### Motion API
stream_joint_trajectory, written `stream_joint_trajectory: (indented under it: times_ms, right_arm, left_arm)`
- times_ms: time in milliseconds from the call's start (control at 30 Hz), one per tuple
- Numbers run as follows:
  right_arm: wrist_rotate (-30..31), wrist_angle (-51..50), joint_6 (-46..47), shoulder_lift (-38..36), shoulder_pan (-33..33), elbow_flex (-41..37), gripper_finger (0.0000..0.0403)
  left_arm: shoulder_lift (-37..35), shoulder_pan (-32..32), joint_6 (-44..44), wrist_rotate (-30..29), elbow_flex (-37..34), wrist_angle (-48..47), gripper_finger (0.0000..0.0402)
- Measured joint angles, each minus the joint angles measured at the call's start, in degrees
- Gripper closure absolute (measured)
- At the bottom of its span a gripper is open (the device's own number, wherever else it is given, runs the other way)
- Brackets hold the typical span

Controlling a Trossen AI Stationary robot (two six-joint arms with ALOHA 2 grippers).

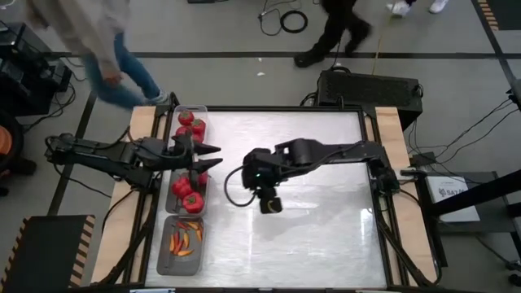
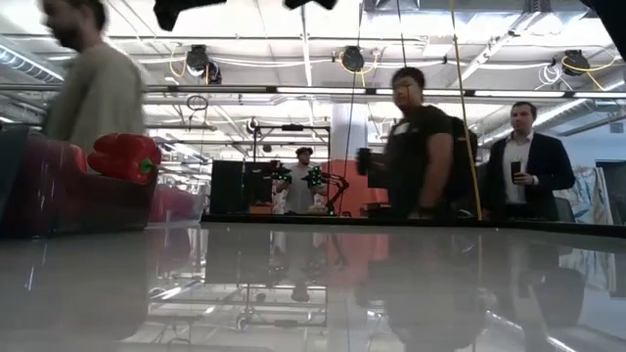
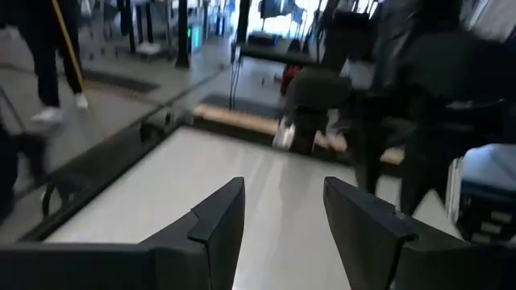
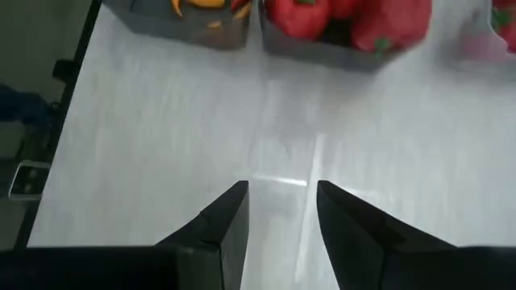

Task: Sort produce into baskets
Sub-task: Return to Home Position

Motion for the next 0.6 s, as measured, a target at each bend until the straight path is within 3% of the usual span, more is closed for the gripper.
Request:
stream_joint_trajectory:
  times_ms: [300,600]
  right_arm:
    - [0.3,-13.4,-2.46,-6.81,-1.56,0.0,0.0264]
    - [1.8,-15.22,-2.9,-17.09,-2.48,-0.95,0.0264]
  left_arm:
    - [4.4,1.16,0.33,0.02,0.0,11.41,0.0223]
    - [8.67,3.04,-0.09,0.66,0.0,15.03,0.0223]
